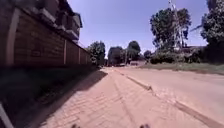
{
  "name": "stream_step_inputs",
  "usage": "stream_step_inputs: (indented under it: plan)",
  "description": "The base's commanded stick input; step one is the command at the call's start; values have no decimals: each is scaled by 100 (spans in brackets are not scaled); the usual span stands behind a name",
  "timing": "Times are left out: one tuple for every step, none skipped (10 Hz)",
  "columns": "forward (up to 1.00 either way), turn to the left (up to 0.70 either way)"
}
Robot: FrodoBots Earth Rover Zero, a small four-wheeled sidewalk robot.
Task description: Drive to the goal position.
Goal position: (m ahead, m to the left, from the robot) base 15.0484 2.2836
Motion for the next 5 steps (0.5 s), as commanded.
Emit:
stream_step_inputs:
  plan:
    - [30, 0]
    - [30, 0]
    - [30, 0]
    - [30, 0]
    - [30, 0]
